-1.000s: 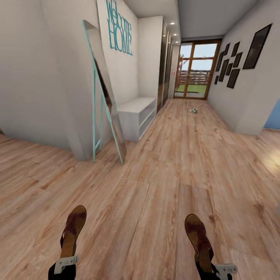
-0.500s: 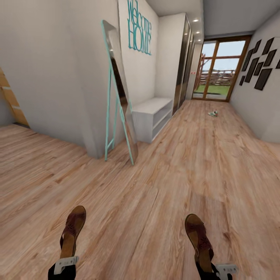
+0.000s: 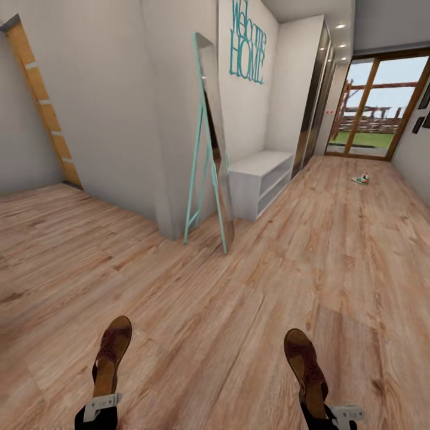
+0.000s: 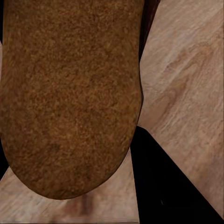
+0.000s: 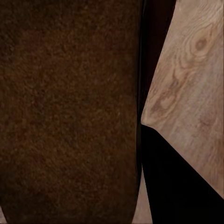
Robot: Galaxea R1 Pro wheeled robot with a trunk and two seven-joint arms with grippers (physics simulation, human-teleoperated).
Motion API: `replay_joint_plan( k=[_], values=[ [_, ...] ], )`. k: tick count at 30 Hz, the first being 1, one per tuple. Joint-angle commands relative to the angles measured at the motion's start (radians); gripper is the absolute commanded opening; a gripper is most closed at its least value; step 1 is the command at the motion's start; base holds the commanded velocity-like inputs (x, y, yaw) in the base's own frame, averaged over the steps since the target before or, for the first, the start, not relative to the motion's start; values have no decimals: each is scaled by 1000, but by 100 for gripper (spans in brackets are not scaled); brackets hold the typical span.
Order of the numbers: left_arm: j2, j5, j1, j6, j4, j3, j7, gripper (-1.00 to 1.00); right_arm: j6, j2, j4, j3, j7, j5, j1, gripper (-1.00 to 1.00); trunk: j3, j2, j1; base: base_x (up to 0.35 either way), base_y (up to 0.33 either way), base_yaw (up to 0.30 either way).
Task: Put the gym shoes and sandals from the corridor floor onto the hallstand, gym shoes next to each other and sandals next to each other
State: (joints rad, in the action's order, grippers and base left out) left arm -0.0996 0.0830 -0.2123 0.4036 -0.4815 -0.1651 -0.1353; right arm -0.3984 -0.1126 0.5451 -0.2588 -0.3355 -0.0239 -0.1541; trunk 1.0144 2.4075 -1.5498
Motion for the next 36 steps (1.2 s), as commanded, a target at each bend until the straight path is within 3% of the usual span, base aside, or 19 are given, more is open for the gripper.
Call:
replay_joint_plan(
  k=[1,26,36],
  values=[
    [1,7,-1,1,1,-4,-7,-100,-1,1,0,-7,-10,1,0,-100,1,0,0,0,0,277],
    [-4,6,-1,1,1,-2,-7,-100,-2,1,-1,-7,5,2,0,-100,1,0,0,0,-3,276],
    [-2,6,-1,1,1,-2,-7,-100,-2,1,1,-7,6,2,-1,-100,1,0,0,0,-238,276]
  ],
)
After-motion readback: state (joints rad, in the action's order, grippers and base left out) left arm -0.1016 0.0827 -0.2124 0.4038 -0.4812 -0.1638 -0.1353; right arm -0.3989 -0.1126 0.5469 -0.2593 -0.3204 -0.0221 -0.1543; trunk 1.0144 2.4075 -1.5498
